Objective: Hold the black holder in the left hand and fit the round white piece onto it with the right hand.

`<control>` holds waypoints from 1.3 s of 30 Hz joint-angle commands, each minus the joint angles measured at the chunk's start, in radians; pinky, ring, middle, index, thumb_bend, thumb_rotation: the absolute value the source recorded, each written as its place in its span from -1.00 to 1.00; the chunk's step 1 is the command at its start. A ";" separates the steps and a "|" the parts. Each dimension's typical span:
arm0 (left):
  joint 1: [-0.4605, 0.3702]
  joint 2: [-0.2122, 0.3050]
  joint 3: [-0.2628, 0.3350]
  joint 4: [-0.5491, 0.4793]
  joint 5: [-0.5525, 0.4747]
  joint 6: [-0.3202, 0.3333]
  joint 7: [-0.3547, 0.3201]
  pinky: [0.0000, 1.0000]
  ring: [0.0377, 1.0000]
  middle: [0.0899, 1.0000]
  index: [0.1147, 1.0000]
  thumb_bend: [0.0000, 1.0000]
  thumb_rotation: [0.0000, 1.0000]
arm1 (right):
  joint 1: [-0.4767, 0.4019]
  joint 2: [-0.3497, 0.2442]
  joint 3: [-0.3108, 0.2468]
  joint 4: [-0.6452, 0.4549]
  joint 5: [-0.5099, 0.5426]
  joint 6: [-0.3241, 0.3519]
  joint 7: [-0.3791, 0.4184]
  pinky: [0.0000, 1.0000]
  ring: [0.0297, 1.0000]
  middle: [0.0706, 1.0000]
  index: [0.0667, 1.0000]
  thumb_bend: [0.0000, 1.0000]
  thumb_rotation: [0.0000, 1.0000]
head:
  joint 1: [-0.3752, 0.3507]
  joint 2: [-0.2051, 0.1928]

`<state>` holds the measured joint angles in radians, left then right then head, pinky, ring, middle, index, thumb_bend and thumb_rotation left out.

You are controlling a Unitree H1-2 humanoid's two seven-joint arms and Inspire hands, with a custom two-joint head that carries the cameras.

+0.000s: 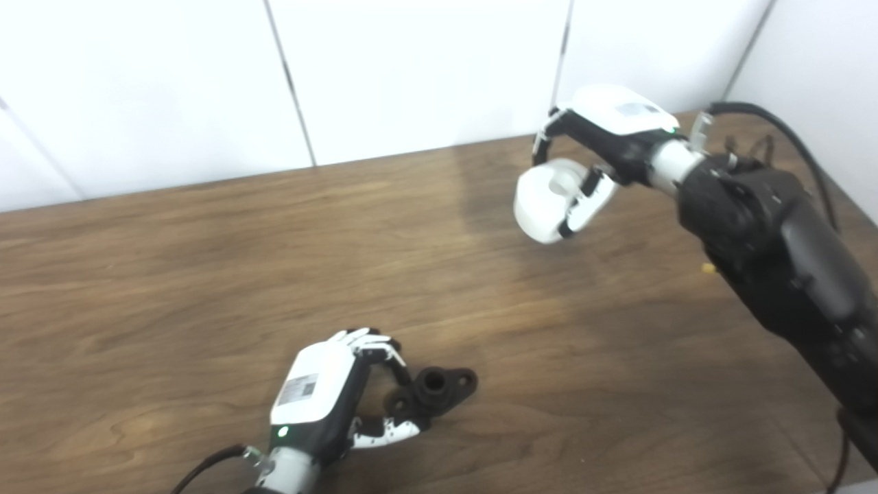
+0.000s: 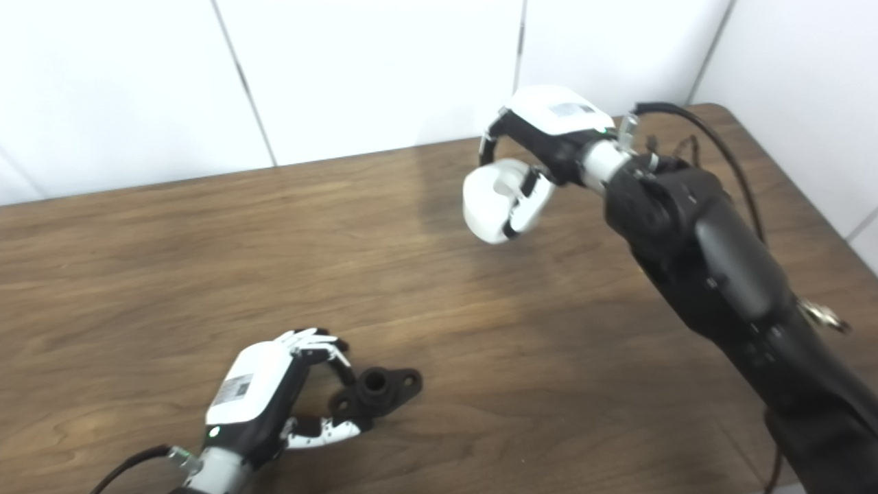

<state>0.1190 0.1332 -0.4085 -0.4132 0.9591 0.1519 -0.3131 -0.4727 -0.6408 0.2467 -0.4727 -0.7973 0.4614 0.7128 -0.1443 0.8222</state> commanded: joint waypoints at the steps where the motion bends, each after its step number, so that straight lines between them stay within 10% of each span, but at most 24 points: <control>1: -0.008 -0.017 -0.023 0.027 0.017 0.010 -0.015 0.80 0.72 0.52 -0.16 0.04 -0.89 | -0.028 0.007 -0.028 -0.072 -0.021 0.007 0.034 0.83 0.84 0.53 -0.10 0.05 -0.72 | 0.012 0.005; 16: -0.033 -0.053 -0.054 0.050 0.063 0.039 -0.005 0.78 0.70 0.51 -0.16 0.04 -0.89 | -0.047 0.140 -0.042 -0.283 -0.045 0.007 0.358 0.70 0.76 0.52 -0.11 0.05 -0.72 | 0.056 0.028; 39: -0.046 -0.050 -0.062 0.044 0.067 0.055 -0.016 0.79 0.70 0.52 -0.16 0.04 -0.89 | 0.042 0.267 0.038 -0.296 -0.095 -0.046 0.349 0.76 0.82 0.52 -0.11 0.05 -0.72 | 0.055 0.048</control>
<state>0.0798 0.0909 -0.4568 -0.3784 1.0229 0.2005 -0.2956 -0.4034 -0.3787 0.2941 -0.7508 -0.8835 0.4332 1.0944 -0.0874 0.8698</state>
